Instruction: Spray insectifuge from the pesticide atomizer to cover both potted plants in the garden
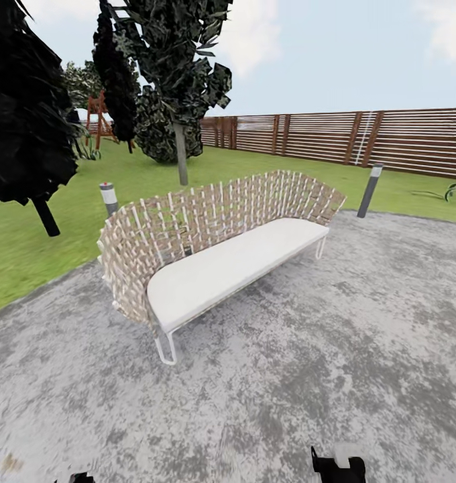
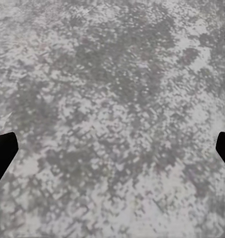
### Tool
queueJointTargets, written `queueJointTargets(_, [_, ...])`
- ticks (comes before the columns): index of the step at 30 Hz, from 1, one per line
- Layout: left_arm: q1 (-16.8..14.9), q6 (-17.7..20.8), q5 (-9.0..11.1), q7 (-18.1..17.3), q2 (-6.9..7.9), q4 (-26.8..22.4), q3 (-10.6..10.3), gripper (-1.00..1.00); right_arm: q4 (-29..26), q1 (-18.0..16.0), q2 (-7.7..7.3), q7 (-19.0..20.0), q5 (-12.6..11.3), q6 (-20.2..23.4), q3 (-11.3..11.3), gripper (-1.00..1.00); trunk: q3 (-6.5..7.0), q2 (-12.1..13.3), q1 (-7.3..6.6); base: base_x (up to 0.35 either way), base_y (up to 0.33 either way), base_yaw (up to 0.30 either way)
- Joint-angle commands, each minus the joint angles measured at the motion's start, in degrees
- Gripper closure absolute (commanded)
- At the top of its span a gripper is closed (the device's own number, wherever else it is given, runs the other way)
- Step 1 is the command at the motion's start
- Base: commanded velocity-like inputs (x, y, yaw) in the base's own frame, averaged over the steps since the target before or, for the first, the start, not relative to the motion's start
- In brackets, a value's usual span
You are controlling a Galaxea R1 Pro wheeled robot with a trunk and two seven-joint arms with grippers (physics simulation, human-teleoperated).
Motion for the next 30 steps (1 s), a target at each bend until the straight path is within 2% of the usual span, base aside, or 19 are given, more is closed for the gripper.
queueJointTargets(1, [-0.02,-0.17,-0.27,-0.35,0.00,0.00,0.50,1.00,0.05,-0.04,0.01,-0.20,-0.36,-0.14,0.50,-1.00,-0.05,-0.02,0.02,0.338,0.000,-0.262])
queueJointTargets(30, [-0.04,-0.17,-0.11,-0.35,0.01,0.00,0.53,1.00,0.05,-0.04,0.01,-0.20,-0.36,-0.14,0.50,-1.00,-0.05,-0.02,0.02,0.337,0.000,-0.262])
